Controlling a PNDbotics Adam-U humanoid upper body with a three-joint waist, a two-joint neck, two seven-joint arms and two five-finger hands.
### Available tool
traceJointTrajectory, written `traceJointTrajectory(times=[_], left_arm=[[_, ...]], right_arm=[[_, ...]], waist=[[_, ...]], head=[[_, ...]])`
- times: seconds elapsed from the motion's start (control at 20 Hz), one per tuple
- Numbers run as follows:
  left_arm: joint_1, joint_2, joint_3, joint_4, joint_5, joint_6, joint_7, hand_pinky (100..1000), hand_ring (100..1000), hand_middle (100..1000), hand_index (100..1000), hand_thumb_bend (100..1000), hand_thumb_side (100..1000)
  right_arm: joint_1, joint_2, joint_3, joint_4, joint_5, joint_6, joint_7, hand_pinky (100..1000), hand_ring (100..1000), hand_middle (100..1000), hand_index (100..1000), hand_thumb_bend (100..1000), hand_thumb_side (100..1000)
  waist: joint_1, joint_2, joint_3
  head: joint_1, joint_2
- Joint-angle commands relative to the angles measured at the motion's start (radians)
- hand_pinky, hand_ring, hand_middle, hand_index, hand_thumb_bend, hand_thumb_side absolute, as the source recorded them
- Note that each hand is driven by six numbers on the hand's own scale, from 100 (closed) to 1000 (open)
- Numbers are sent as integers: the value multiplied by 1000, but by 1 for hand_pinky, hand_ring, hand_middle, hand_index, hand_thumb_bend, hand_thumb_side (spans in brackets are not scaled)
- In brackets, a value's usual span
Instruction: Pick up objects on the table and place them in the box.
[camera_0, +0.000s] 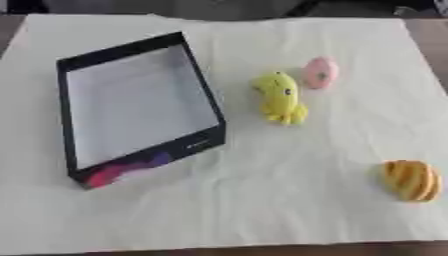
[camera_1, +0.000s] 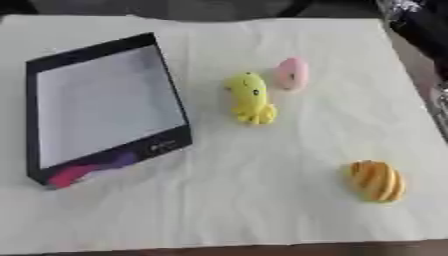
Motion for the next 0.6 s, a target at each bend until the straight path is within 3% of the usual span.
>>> traceJointTrajectory(times=[0.05, 0.6], left_arm=[[-2, 22, 16, -17, 3, -5, 0, 784, 858, 907, 941, 483, 686], [6, 25, 16, -19, 2, -5, 1, 783, 858, 907, 940, 483, 686]], right_arm=[[-10, -28, -10, -15, -2, -3, -6, 867, 804, 852, 879, 407, 553], [25, -58, -8, -29, 18, 2, 5, 868, 807, 853, 880, 413, 562]], waist=[[2, -1, 1], [-1, -2, -7]], head=[[0, 2], [-2, 9]])
